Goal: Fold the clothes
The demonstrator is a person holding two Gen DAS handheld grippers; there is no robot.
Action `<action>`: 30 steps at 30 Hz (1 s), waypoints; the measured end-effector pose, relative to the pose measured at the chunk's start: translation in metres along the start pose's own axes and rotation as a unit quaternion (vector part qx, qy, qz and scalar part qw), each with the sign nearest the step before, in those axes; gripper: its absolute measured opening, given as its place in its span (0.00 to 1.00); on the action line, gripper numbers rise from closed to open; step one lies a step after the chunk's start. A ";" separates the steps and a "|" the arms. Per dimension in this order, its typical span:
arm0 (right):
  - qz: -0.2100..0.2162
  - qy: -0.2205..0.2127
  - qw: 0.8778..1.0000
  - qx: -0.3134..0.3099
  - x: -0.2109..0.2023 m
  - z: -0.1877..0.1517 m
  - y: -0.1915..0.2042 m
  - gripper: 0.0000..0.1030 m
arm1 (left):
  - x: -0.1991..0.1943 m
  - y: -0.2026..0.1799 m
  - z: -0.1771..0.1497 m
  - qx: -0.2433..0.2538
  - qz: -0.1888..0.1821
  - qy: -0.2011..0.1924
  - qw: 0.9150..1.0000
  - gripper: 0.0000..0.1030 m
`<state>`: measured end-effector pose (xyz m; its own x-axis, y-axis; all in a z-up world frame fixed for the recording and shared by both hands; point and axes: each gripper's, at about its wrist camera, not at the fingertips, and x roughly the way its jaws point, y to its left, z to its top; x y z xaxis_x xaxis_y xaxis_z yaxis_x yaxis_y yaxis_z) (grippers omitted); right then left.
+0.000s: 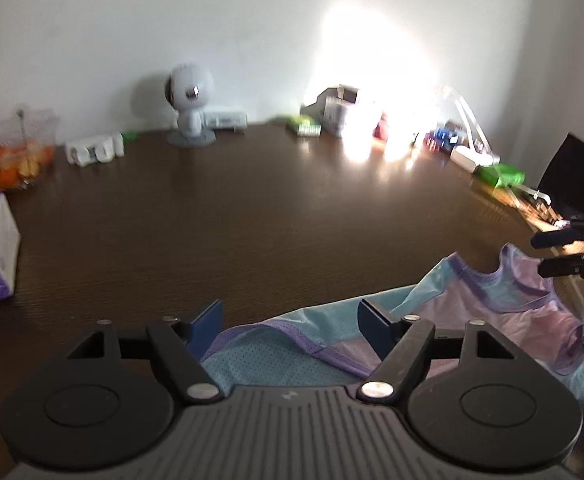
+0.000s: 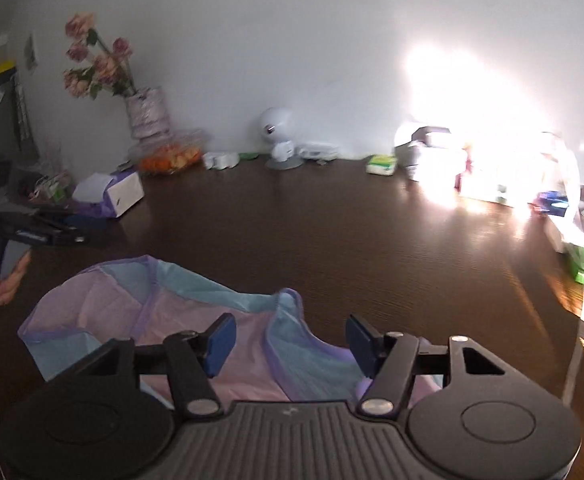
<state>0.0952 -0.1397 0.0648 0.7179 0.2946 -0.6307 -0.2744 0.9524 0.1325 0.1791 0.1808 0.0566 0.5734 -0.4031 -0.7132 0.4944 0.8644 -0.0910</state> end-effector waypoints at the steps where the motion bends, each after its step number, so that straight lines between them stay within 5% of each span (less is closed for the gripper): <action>1: -0.007 0.018 1.000 -0.003 0.021 0.008 0.002 0.47 | 0.013 -0.002 0.001 0.002 0.002 0.017 1.000 0.63; 6: -0.014 0.056 0.998 0.003 0.077 0.018 -0.002 0.44 | 0.032 0.001 -0.012 0.006 0.028 0.021 0.999 0.51; 8: -0.012 0.064 0.998 0.021 0.086 0.015 -0.006 0.31 | 0.029 0.006 -0.015 -0.007 0.024 0.009 1.000 0.29; 9: -0.010 0.070 0.997 0.027 0.090 0.012 -0.008 0.15 | 0.028 0.009 -0.015 -0.018 0.014 0.007 1.000 0.15; 12: 0.001 0.065 0.997 0.033 0.085 0.004 -0.007 0.04 | 0.021 0.016 -0.019 -0.038 -0.005 -0.011 0.999 0.06; 21: 0.012 0.003 1.000 0.025 0.035 0.004 0.007 0.03 | -0.015 0.007 -0.029 -0.065 -0.004 -0.058 0.996 0.04; 30: 0.034 -0.008 0.999 -0.013 -0.022 -0.036 0.040 0.03 | -0.083 -0.026 -0.087 -0.079 0.024 -0.097 0.992 0.04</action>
<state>0.0455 -0.1110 0.0570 0.7073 0.3599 -0.6084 -0.3393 0.9279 0.1545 0.0618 0.2179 0.0583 0.7164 -0.3978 -0.5732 0.3637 0.9140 -0.1798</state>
